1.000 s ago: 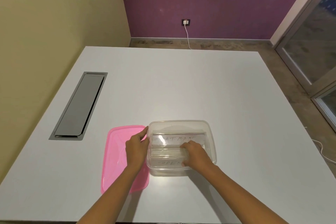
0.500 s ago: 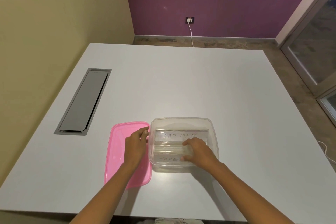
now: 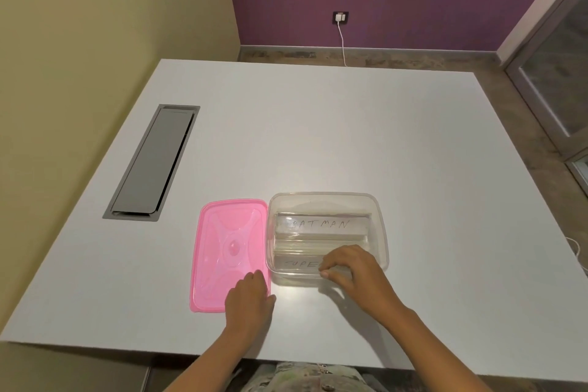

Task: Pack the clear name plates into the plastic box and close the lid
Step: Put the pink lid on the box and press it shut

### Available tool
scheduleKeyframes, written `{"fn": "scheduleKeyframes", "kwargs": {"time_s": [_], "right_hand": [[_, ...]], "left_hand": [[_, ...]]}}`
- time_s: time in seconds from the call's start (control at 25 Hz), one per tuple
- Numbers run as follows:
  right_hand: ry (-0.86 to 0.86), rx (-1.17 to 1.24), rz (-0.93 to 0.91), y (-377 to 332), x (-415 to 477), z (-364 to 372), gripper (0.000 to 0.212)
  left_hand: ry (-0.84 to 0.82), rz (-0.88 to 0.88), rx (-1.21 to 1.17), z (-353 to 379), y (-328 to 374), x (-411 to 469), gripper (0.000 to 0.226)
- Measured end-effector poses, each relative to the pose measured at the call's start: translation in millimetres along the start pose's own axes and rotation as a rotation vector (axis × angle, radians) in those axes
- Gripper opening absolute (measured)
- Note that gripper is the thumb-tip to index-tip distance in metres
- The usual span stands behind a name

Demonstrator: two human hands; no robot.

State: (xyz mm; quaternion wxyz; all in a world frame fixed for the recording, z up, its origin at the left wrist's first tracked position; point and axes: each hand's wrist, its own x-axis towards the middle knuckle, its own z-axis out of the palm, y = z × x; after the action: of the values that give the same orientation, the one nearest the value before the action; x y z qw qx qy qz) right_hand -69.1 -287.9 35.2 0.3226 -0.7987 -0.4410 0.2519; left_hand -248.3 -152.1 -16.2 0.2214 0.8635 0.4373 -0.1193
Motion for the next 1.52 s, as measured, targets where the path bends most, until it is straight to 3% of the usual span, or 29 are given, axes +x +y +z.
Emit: {"fn": "scheduleKeyframes", "kwargs": {"time_s": [0.2,0.36,0.48,0.68,0.88,0.96,1.08,1.28,1.52], "right_hand": [[-0.008,-0.094,-0.057,4.7,3.7,1.4,0.011],[-0.022,-0.105,-0.052,5.2,3.7,1.2,0.013],[-0.004,-0.075,-0.043,4.5,-0.3,1.0,0.014],[0.107,-0.044,-0.016,-4.2,-2.0,-10.3,0.026],[0.284,0.093,0.022,-16.8,10.6,-28.0,0.036],[0.342,0.226,0.065,-19.9,14.5,-33.7,0.039],[0.38,0.391,0.121,-22.0,15.9,-38.7,0.035],[0.496,0.376,0.216,-11.1,3.5,-43.4,0.024],[0.538,0.329,0.356,19.6,-19.7,-41.5,0.022]], "left_hand": [[0.1,0.024,0.018,-6.2,-4.9,0.7,0.006],[0.342,0.093,-0.209,-29.5,-8.9,-3.1,0.004],[0.539,0.008,-0.45,-59.2,-9.7,-4.0,0.013],[0.898,-0.032,-0.653,-135.2,6.4,-8.9,0.018],[1.101,0.133,-0.741,-196.9,32.0,-32.1,0.012],[1.064,0.23,-0.818,-208.7,43.3,-39.0,0.013],[0.874,0.297,-1.014,-211.6,56.8,-31.7,0.023],[0.529,0.188,-1.243,-193.0,65.6,3.6,0.024],[0.242,0.112,-1.235,-160.1,74.1,35.5,0.019]]}}
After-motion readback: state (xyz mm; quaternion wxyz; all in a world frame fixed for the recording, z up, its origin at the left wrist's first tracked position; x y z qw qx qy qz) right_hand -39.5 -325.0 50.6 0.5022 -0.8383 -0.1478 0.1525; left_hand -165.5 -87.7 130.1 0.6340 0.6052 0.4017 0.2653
